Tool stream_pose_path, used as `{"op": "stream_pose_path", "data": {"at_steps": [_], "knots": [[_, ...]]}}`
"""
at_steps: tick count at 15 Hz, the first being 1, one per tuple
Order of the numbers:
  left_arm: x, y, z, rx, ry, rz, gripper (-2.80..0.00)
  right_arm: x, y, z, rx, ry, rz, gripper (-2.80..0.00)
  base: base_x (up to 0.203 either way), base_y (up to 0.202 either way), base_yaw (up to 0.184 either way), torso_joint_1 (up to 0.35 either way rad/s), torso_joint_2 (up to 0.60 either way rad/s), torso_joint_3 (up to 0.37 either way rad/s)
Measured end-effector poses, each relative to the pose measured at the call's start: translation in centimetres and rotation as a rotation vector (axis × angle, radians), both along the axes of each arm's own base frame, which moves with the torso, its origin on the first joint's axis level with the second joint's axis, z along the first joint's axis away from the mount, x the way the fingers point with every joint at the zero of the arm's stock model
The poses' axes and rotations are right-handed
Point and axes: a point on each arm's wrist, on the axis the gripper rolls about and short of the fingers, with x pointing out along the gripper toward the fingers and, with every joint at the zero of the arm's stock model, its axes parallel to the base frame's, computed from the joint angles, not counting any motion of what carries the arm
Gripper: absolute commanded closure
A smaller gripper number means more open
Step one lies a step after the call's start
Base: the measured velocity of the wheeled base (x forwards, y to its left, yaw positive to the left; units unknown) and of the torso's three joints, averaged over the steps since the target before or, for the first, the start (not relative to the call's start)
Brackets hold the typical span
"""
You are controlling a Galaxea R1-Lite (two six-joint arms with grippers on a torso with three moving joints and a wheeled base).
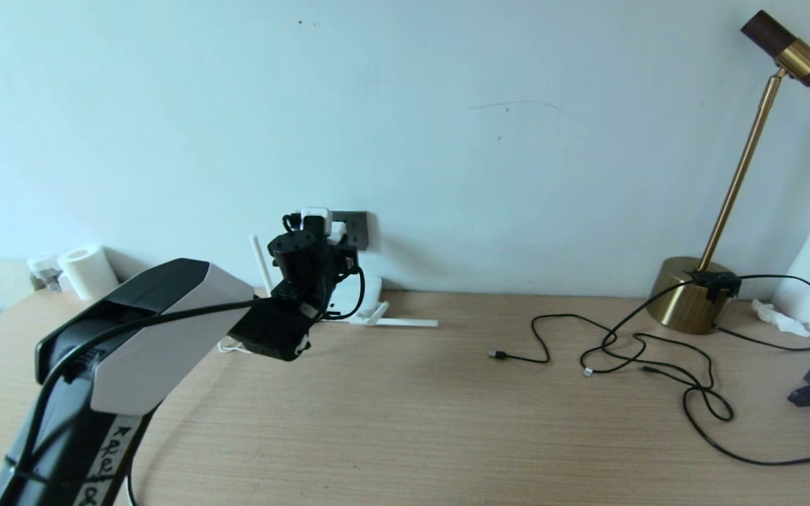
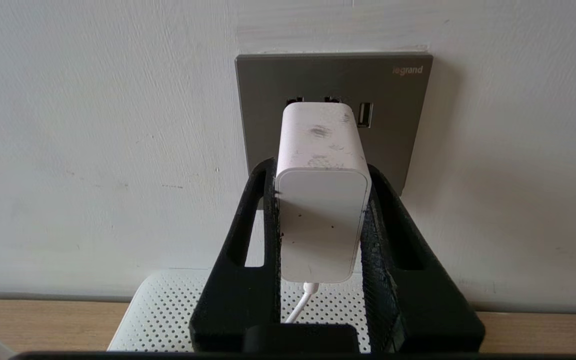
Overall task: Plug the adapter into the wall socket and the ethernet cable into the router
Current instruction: Align plug and socket
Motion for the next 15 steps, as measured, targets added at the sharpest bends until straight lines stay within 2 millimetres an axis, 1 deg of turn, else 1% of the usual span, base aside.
{"op": "stream_pose_path", "data": {"at_steps": [9,15], "knots": [[0.60,-0.18,-0.57,0.001,0.005,0.000,0.00,0.00,0.00,0.00,0.000,0.000,0.000,0.00,0.000,0.000,0.000,0.000,0.00,0.000],[0.82,-0.17,-0.32,-0.003,-0.006,0.002,0.00,0.00,0.00,0.00,0.000,0.000,0.000,0.00,0.000,0.000,0.000,0.000,0.00,0.000]]}}
